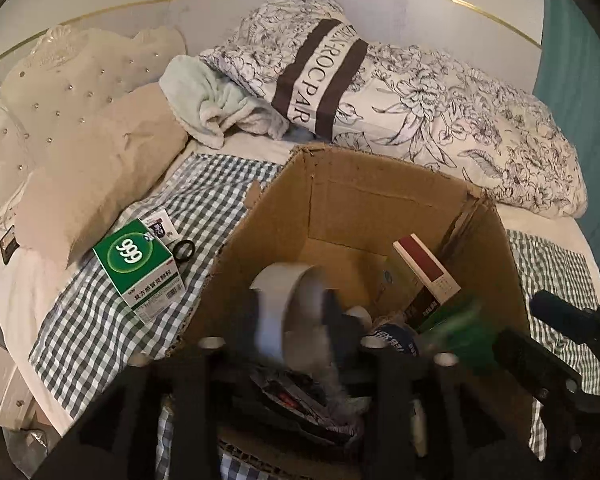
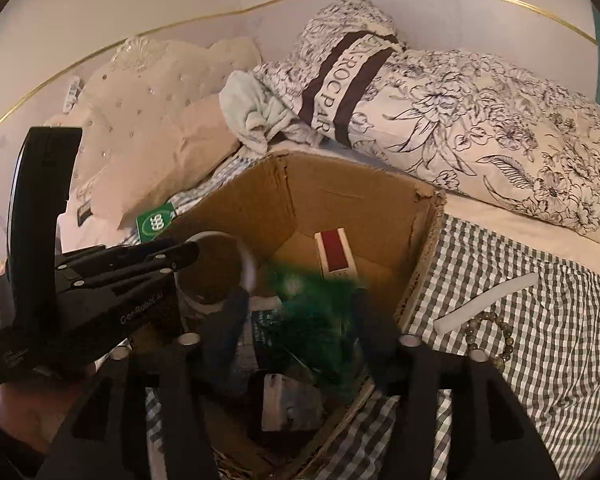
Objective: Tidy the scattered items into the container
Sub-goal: 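Open both tools to drop the tape roll and green packet into the box, then move both tools away from the box toward the white strip and bead bracelet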
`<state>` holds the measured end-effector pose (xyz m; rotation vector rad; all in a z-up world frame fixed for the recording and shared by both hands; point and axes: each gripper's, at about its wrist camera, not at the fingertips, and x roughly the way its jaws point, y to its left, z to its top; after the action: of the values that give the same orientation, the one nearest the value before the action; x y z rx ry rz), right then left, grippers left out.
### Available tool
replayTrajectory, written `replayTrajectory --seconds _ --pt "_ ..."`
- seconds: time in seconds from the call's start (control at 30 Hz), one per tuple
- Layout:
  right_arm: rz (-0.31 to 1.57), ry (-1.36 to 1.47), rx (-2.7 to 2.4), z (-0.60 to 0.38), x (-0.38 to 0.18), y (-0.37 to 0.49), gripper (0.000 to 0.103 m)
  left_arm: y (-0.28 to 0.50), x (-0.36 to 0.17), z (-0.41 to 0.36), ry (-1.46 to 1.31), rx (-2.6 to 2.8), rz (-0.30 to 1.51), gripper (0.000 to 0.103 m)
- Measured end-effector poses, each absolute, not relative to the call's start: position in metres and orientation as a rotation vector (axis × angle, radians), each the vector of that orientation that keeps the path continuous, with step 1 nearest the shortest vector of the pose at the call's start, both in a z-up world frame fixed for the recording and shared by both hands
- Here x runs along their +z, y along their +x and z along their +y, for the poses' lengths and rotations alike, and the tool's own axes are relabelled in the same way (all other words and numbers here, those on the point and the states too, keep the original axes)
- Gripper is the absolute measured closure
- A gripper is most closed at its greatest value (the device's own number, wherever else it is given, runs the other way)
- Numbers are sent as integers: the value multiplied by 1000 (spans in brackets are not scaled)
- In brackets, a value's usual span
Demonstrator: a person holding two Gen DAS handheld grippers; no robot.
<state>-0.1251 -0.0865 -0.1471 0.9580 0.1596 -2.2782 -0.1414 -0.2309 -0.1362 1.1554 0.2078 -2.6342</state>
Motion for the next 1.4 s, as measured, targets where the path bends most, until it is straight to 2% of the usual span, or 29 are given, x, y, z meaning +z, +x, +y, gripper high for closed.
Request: replayTrajectory --seconds 0.1,0.37,0.47,0.53,0.67,0.73,0.9,1.0,1.17,1.4 --pt "133 938 -2303 -78 -140 -124 42 -138 -128 -229 1129 -2646 226 50" --pt "28 900 -2393 -34 -117 -114 39 -124 -100 -212 1060 -2684 217 38" --pt "-8 888 -2422 -13 -108 -107 36 -114 -88 -200 1026 -2713 210 31" --pt "-4 874 -2444 1 -103 -99 33 -108 -80 -191 1002 -2729 197 23" --pt "26 843 -2489 24 -92 -84 30 -94 -66 -174 957 -2761 188 17" --pt "36 830 -2507 35 -87 -76 28 -88 -60 -165 940 -2774 187 8" --pt "53 799 -2542 60 -76 -56 18 -72 -48 -143 879 -2824 181 0" --pt "62 782 -2566 74 -73 -46 14 -66 -43 -129 857 -2844 177 0" --pt "54 754 -2604 96 -68 -31 0 -59 -38 -106 841 -2876 154 0" --pt "30 760 -2625 128 -72 -24 0 -59 -41 -72 832 -2936 90 0"
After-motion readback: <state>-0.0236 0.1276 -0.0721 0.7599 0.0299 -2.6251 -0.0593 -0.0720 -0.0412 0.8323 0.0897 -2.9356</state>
